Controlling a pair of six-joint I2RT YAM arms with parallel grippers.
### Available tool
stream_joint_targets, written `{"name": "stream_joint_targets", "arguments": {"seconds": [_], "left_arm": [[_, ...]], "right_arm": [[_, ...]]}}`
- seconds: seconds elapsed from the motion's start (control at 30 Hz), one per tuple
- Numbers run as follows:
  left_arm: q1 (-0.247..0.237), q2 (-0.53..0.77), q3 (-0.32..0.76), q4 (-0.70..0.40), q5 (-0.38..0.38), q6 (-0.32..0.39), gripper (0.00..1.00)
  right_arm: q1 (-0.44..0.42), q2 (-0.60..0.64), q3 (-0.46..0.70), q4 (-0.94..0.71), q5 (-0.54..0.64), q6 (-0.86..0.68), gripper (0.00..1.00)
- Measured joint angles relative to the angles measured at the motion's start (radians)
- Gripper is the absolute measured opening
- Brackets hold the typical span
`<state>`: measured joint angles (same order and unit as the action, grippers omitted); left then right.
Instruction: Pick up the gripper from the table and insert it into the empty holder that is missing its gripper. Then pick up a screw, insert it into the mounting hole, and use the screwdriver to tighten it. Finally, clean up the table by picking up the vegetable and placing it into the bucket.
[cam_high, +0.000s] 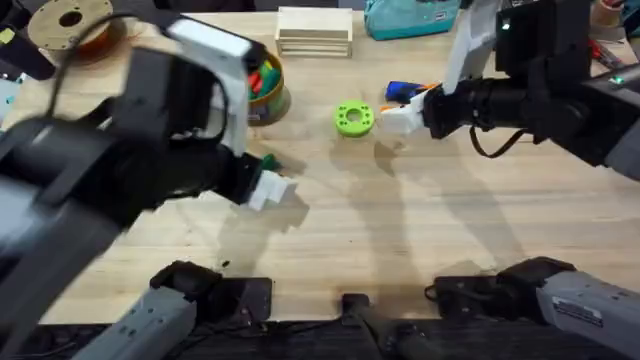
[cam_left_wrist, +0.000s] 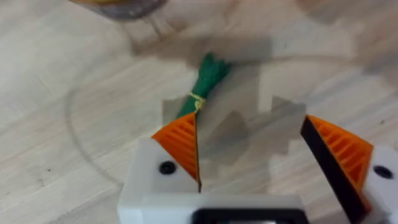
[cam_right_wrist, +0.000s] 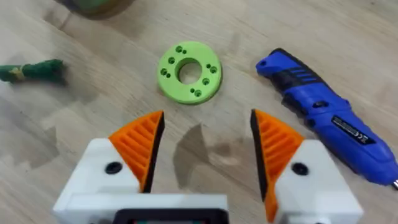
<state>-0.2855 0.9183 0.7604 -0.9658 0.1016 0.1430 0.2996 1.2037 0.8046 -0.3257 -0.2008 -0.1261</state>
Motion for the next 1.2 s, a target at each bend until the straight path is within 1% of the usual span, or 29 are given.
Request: {"name": "stream_joint_targets", "arguments": {"seconds": [0.1,0.17,0.3,0.37,0.57,0.8,0.87,0.97,1.03,1.1,1.13,1.2], "left_arm": [[0.000,0.143,0.036,-0.033,-0.014,0.033,0.987],[0.000,0.226,0.052,-0.025,-0.020,0.045,0.987],[0.000,0.336,0.060,0.077,-0.025,0.067,0.987],[0.000,0.366,0.062,0.098,-0.025,0.087,0.987],[0.000,0.438,0.066,0.095,-0.040,0.125,0.987],[0.000,0.496,0.066,0.103,-0.073,0.138,0.988],[0.000,0.523,0.066,0.125,-0.073,0.138,0.992],[0.000,0.547,0.067,0.125,-0.076,0.138,0.987],[0.000,0.553,0.067,0.125,-0.077,0.138,0.932],[0.000,0.553,0.067,0.125,-0.077,0.139,0.785],[0.000,0.553,0.067,0.125,-0.078,0.140,0.690],[0.000,0.553,0.067,0.125,-0.084,0.142,0.362]], "right_arm": [[0.000,0.000,0.000,-0.001,0.000,0.000,0.789],[0.000,0.000,0.000,-0.002,0.000,0.000,0.789],[0.000,0.000,0.000,-0.004,-0.003,0.000,0.789],[0.000,0.000,0.000,-0.004,-0.003,0.000,0.789],[0.000,0.000,0.000,-0.004,-0.003,0.000,0.789],[0.000,0.000,0.000,-0.004,-0.003,0.000,0.789],[0.000,0.000,0.000,-0.004,-0.003,0.000,0.789],[0.000,0.000,0.000,-0.004,-0.003,0.000,0.789],[0.000,0.000,0.000,-0.004,-0.003,0.000,0.789],[0.000,0.000,0.000,-0.004,-0.003,0.000,0.789],[0.000,0.000,0.000,-0.004,-0.003,0.000,0.789],[0.000,0.000,0.000,-0.004,-0.003,0.000,0.789]]}}
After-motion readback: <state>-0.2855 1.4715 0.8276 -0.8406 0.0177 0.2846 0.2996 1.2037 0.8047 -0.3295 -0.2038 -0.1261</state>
